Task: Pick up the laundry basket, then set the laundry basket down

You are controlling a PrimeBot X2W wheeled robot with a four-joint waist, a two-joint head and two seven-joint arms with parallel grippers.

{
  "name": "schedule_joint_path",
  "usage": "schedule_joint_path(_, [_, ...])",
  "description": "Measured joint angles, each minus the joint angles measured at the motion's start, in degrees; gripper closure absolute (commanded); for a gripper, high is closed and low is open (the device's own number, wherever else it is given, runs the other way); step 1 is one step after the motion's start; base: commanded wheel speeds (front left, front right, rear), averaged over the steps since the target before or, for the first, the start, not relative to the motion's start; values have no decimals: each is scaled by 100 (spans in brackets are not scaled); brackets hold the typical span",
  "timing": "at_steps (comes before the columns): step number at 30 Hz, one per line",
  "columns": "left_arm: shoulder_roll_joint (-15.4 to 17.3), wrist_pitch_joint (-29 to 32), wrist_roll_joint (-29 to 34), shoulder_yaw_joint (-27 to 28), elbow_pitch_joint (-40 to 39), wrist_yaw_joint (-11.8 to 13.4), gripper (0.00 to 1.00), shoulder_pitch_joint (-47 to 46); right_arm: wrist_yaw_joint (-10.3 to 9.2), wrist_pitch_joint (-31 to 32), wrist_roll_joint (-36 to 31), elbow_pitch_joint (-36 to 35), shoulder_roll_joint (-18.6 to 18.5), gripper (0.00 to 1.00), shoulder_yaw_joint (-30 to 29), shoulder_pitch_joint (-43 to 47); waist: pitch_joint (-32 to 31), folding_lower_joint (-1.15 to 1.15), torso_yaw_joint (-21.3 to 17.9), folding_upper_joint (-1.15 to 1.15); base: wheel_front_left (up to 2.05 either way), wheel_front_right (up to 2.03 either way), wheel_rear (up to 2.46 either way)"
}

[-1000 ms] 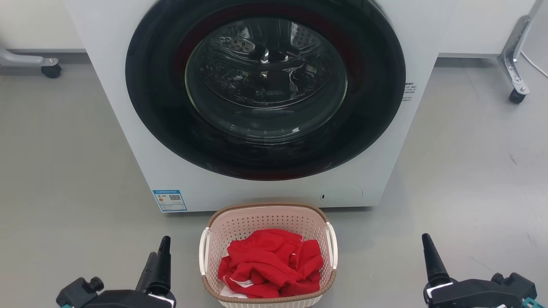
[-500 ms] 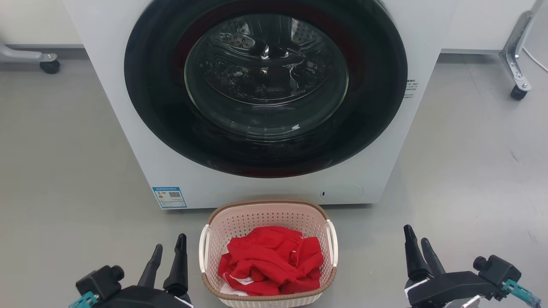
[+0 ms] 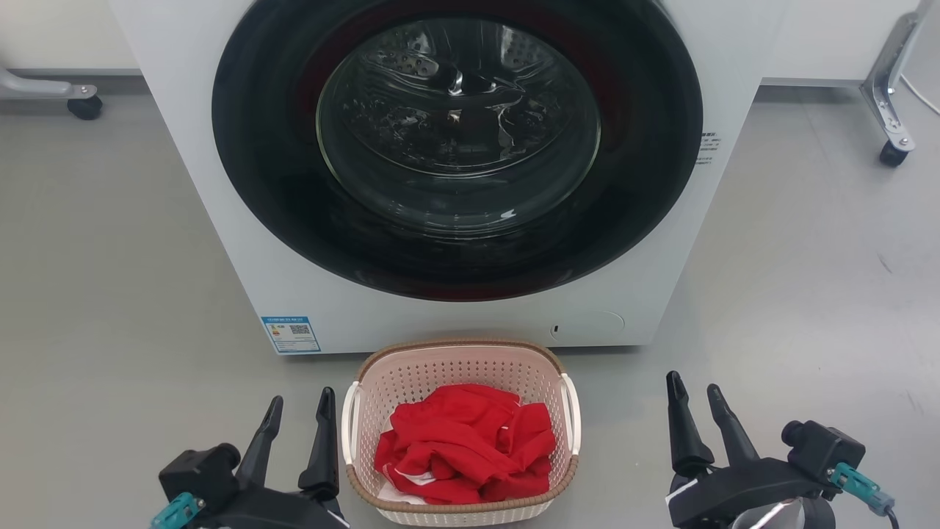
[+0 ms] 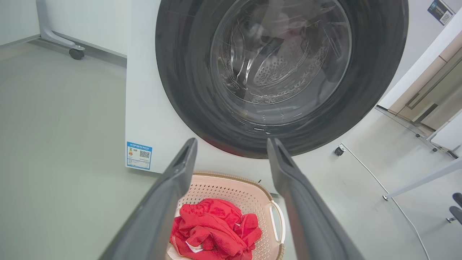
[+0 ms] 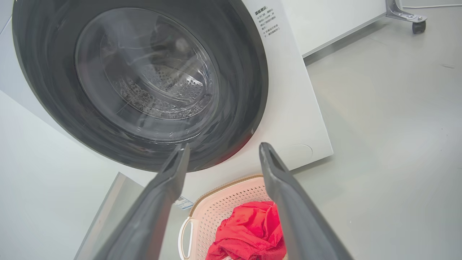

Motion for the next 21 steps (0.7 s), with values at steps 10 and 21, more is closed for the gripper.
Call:
schedule_joint_path(10, [20,-241,994,-158,-204,171,0,-2,-156,-225,-881,-159,-12,0,248,-13,38,0,1,0,0,0,0])
schedule_joint_path(21, [21,-470,1975,-248,-388,319,0,2,-321,-472,-1789,-275,-25,0,433,-15,40,0,-7,0,0,0,0])
